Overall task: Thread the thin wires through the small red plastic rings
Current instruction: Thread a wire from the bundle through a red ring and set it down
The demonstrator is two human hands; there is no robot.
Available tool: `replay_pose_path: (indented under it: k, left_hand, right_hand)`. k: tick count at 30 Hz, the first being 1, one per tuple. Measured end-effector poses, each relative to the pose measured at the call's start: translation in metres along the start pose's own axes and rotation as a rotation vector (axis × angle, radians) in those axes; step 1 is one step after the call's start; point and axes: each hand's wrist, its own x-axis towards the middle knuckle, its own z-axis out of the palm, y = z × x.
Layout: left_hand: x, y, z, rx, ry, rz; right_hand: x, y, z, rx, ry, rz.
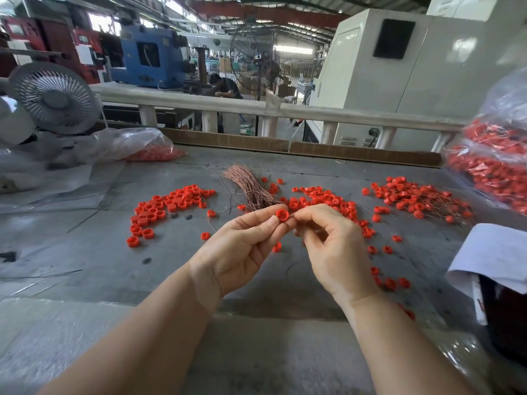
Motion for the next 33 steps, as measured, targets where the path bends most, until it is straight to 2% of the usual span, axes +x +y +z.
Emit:
replay_pose_path:
  k: [5, 11, 15, 22, 26, 30, 33]
  left_hand:
    - [0.001, 0.001, -0.003, -0.033, 0.012, 0.032]
    - [0.003, 0.001, -0.003, -0.061, 0.021, 0.067]
    - [0.003, 0.0, -0.003, -0.064, 0.008, 0.061]
    - [0.003, -0.001, -0.003, 0.003, -0.004, 0.042]
    - [0.004, -0.001, -0.003, 0.018, 0.053, 0.051]
    - [0.006, -0.003, -0.006, 0.028, 0.129, 0.051]
    - [0.008, -0.003, -0.008, 0.037, 0.149, 0.056]
  right_hand:
    - [0.0, 0.001, 0.002, -0.01, -0.006, -0.011]
    - [0.001, -0.001, 0.002, 0.119, -0.097, 0.177]
    - [0.002, -0.003, 0.001, 0.307, -0.078, 0.29]
    - [0.001, -0.004, 0.002, 0.384, -0.153, 0.362]
    - [0.0, -0.001, 0.002, 0.197, -0.145, 0.35]
    - [0.0, 0.005, -0.002, -0.142, -0.024, 0.34]
    - [0.0, 0.012, -0.008, -0.46, 0.038, 0.429]
